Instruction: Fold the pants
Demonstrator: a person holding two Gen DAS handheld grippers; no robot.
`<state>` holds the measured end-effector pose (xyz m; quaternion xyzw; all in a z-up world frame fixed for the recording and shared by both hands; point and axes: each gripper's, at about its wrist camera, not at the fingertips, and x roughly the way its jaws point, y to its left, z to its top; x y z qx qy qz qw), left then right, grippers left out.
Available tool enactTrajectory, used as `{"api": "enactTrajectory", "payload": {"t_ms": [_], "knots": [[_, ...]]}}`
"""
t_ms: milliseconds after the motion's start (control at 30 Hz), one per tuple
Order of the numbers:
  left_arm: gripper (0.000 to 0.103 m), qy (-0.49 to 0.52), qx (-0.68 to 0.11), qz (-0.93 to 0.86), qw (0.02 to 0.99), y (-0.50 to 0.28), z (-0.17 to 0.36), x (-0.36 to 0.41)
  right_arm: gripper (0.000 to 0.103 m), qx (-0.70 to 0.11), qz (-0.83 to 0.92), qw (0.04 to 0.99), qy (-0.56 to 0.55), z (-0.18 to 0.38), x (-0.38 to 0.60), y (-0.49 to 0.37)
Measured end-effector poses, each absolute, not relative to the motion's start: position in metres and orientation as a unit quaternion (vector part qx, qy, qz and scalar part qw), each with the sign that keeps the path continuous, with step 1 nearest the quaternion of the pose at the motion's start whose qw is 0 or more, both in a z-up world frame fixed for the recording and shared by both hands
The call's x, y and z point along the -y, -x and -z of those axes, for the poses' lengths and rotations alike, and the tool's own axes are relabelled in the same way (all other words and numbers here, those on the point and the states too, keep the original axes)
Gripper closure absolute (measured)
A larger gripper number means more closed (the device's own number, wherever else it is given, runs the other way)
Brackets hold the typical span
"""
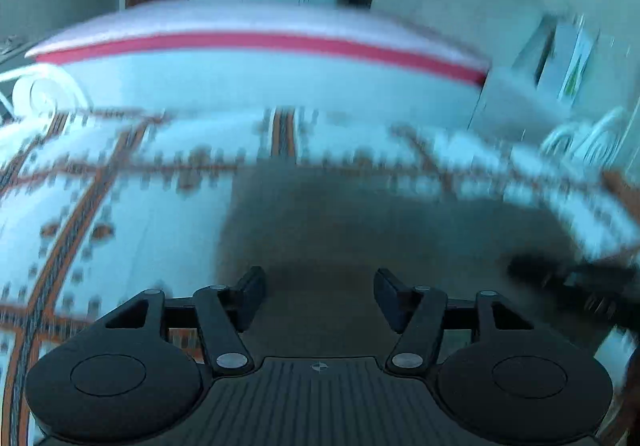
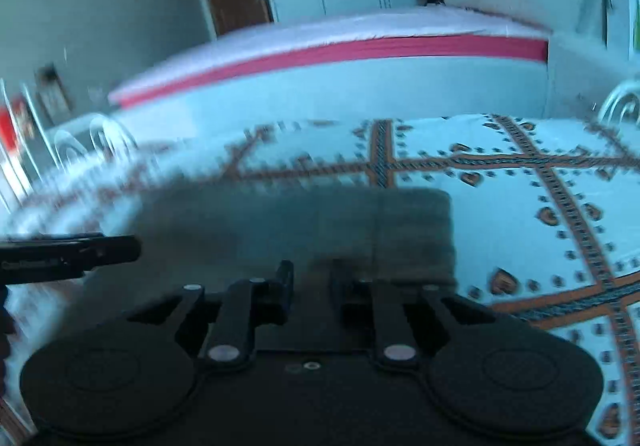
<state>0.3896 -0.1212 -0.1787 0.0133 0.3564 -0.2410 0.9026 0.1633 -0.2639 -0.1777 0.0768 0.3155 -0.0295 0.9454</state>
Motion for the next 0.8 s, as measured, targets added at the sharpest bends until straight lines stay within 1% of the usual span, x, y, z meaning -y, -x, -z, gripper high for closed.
{"api": "enactTrajectory", "payload": {"t_ms": [33,67,133,200,233,267,300,333,367,433,500,567,633,667,800], "knots": [[0.042,-0.029,-0.359,0.241,0.901,-0.383,0.185,0.12,0.102,-0.315,0.034,0.946,-0.068,0.18,0.265,-0.157],[0.042,-0.055,-0.353,0.243,0.902,-0.374,0.188,0.121,0.103,-0.315,0.038,0.946,-0.062,0.18,0.265,-0.151],[0.042,-0.092,-0.337,0.246,0.904,-0.357,0.185,0.12,0.103,-0.317,0.039,0.945,-0.063,0.176,0.264,-0.141],[0.042,-0.082,-0.338,0.244,0.905,-0.345,0.171,0.111,0.103,-0.318,0.041,0.943,-0.088,0.168,0.263,-0.131],[0.042,-0.067,-0.335,0.243,0.908,-0.338,0.16,0.103,0.092,-0.307,0.036,0.945,-0.105,0.16,0.262,-0.122],[0.033,-0.058,-0.33,0.243,0.91,-0.332,0.151,0.096,0.077,-0.291,0.033,0.949,-0.116,0.15,0.261,-0.11],[0.024,-0.052,-0.325,0.238,0.914,-0.323,0.141,0.089,0.07,-0.279,0.033,0.952,-0.12,0.143,0.259,-0.099],[0.009,-0.049,-0.318,0.229,0.919,-0.314,0.131,0.083,0.052,-0.271,0.028,0.954,-0.127,0.136,0.256,-0.085],[0.007,-0.046,-0.309,0.226,0.923,-0.305,0.122,0.078,0.04,-0.267,0.022,0.954,-0.133,0.132,0.255,-0.077],[0.006,-0.044,-0.291,0.232,0.927,-0.284,0.106,0.067,0.038,-0.262,0.019,0.955,-0.141,0.124,0.251,-0.052],[0.001,-0.046,-0.292,0.233,0.926,-0.268,0.095,0.061,0.037,-0.266,0.016,0.952,-0.152,0.118,0.247,-0.036],[0.0,-0.037,-0.301,0.23,0.925,-0.25,0.086,0.053,0.027,-0.26,0.015,0.95,-0.169,0.11,0.245,-0.016],[0.0,-0.029,-0.304,0.206,0.93,-0.233,0.077,0.049,0.023,-0.248,0.015,0.951,-0.184,0.1,0.244,0.004],[0.0,-0.028,-0.304,0.185,0.934,-0.222,0.072,0.047,0.019,-0.242,0.016,0.952,-0.188,0.095,0.244,0.013],[0.0,-0.033,-0.306,0.162,0.938,-0.188,0.051,0.04,0.015,-0.223,0.015,0.954,-0.2,0.074,0.241,0.042]]}}
